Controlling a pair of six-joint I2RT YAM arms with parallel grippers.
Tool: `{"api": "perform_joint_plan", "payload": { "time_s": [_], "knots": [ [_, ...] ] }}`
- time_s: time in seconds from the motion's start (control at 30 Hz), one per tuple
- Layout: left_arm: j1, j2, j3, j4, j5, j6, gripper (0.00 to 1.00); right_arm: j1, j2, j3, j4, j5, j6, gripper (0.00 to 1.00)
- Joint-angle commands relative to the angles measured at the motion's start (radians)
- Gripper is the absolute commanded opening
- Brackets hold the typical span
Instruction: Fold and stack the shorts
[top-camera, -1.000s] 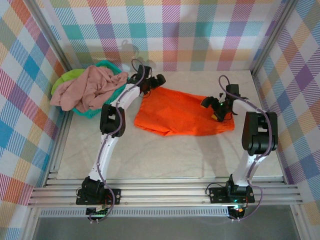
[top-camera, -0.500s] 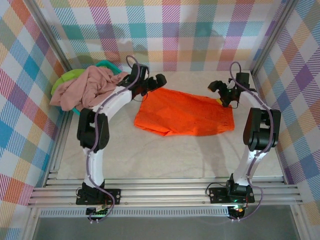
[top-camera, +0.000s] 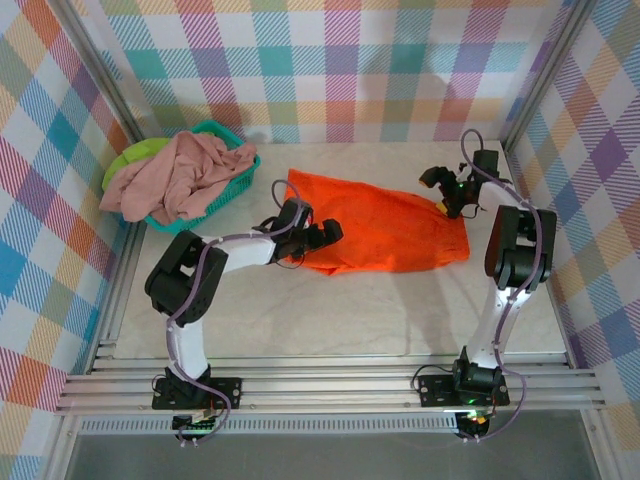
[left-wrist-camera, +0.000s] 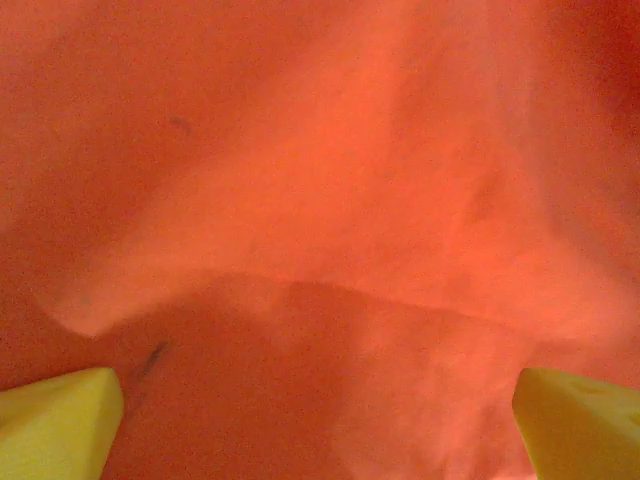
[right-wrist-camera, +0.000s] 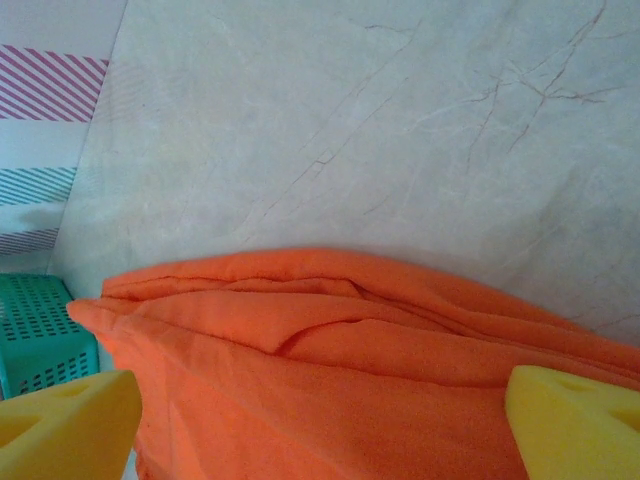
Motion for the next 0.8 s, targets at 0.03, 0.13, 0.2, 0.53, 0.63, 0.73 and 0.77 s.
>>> {"api": "perform_joint_plan", "payload": {
  "time_s": [0.03, 0.13, 0.2, 0.53, 0.63, 0.73, 0.77],
  "knots": [
    [0.001, -0.05, -0.12, 0.049, -0.067, -0.041, 1.0, -0.011, 0.033, 0.018, 0.022, 0.026, -0.022, 0.94],
    [0.002, -0.086, -0.202, 0.072, -0.094, -0.049, 1.0, -0.016, 0.054, 0.032, 0.025, 0.025, -0.016, 0.95],
    [0.0, -0.109, -0.26, 0.081, -0.112, -0.057, 1.0, -0.017, 0.068, 0.041, 0.024, 0.021, -0.012, 0.95],
    [-0.001, -0.221, -0.432, 0.141, -0.133, -0.1, 1.0, -0.001, 0.007, 0.032, 0.105, -0.096, 0.0, 1.0],
    [-0.001, -0.283, -0.383, 0.077, -0.132, -0.075, 1.0, 0.009, -0.116, -0.036, 0.145, -0.095, -0.017, 0.99],
    [-0.001, -0.349, -0.315, -0.006, -0.136, -0.038, 1.0, 0.004, -0.271, -0.103, 0.092, -0.008, -0.077, 0.99],
    [-0.001, -0.365, -0.29, -0.035, -0.134, -0.023, 1.0, 0.002, -0.324, -0.126, 0.045, 0.049, -0.101, 0.99]
  ]
}}
